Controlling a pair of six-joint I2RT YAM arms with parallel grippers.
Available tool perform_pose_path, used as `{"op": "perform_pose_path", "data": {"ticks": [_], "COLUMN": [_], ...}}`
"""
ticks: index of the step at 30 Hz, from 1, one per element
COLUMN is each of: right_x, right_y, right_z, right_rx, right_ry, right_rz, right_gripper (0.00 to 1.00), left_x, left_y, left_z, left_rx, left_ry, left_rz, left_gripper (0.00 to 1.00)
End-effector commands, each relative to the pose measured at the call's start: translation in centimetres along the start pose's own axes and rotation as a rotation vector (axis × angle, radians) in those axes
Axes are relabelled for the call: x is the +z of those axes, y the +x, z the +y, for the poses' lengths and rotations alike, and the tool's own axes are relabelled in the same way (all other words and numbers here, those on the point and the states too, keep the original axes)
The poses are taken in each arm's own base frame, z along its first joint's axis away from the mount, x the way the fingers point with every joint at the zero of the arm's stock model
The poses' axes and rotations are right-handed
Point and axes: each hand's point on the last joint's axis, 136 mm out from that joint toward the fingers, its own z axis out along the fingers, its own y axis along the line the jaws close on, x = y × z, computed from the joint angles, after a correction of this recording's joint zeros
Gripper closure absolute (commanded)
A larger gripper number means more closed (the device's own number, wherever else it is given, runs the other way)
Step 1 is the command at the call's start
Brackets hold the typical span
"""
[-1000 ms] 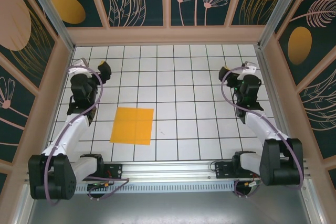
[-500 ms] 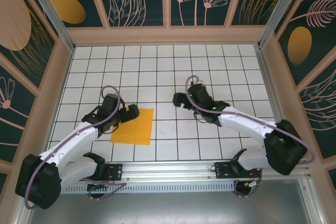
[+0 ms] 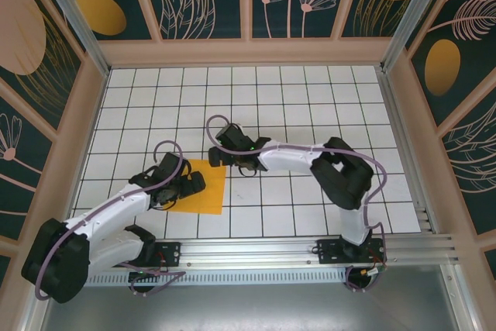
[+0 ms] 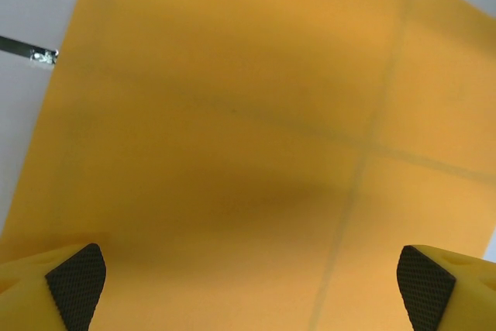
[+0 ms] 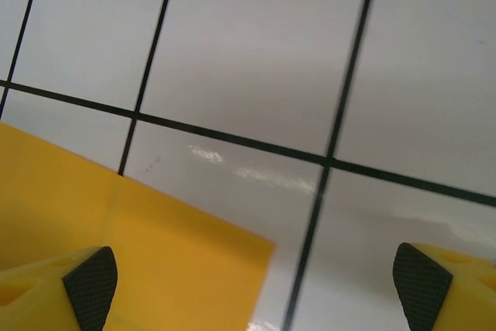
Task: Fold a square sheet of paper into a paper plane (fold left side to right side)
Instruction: Pick up the square sheet of paper from the bottom-center of the table.
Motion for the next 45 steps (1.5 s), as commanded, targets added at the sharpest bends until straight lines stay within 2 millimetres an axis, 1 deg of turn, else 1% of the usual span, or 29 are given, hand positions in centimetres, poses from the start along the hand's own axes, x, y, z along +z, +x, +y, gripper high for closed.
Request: {"op": "perform_pose_path", "data": {"ticks": [1, 6, 10, 12, 18, 26, 35, 38, 40, 43, 45], "right_x": [1.0, 1.7, 2.1, 2.3, 2.8, 2.1, 1.0, 0.9, 0.8, 0.4, 0.0], "right_y": [1.0, 2.1, 3.1, 3.8, 5.0, 5.0, 4.3, 4.3, 4.4, 4.1, 3.8], "right_z": [0.9, 1.7, 1.6, 2.0, 3.2, 5.8, 6.8, 6.9, 7.0, 6.8, 6.3], "right_rx": [-0.038, -0.038, -0.042, -0.042, -0.054, -0.068, -0.068, -0.067, -0.06, -0.046, -0.029], "right_ry": [-0.009, -0.036, -0.038, -0.064, -0.112, -0.217, -0.268, -0.278, -0.296, -0.313, -0.329], "right_rz": [0.069, 0.113, 0.147, 0.182, 0.236, 0.252, 0.238, 0.243, 0.254, 0.251, 0.244], "right_gripper": [0.06, 0.11, 0.14, 0.15, 0.2, 0.27, 0.28, 0.38, 0.44, 0.53, 0.59], "left_x": [0.6, 0.9, 1.0, 1.2, 1.2, 1.4, 1.4, 1.3, 1.1, 0.5, -0.1], "left_y": [1.0, 1.3, 1.4, 1.6, 1.7, 1.8, 1.8, 1.6, 1.2, 0.6, 0.0], "left_z": [0.8, 1.0, 1.1, 1.1, 1.1, 1.1, 1.0, 0.6, 0.1, -0.6, -1.1], "left_rx": [-0.006, -0.008, -0.003, -0.003, -0.001, 0.001, 0.002, -0.002, -0.01, -0.021, -0.018], "left_ry": [-0.031, -0.031, -0.034, -0.034, -0.029, -0.029, -0.018, 0.002, 0.027, 0.064, 0.088], "left_rz": [0.027, 0.037, 0.043, 0.048, 0.05, 0.058, 0.053, 0.043, 0.027, -0.004, -0.031], "left_gripper": [0.01, 0.01, 0.01, 0.01, 0.02, 0.02, 0.02, 0.01, 0.01, 0.02, 0.02]}}
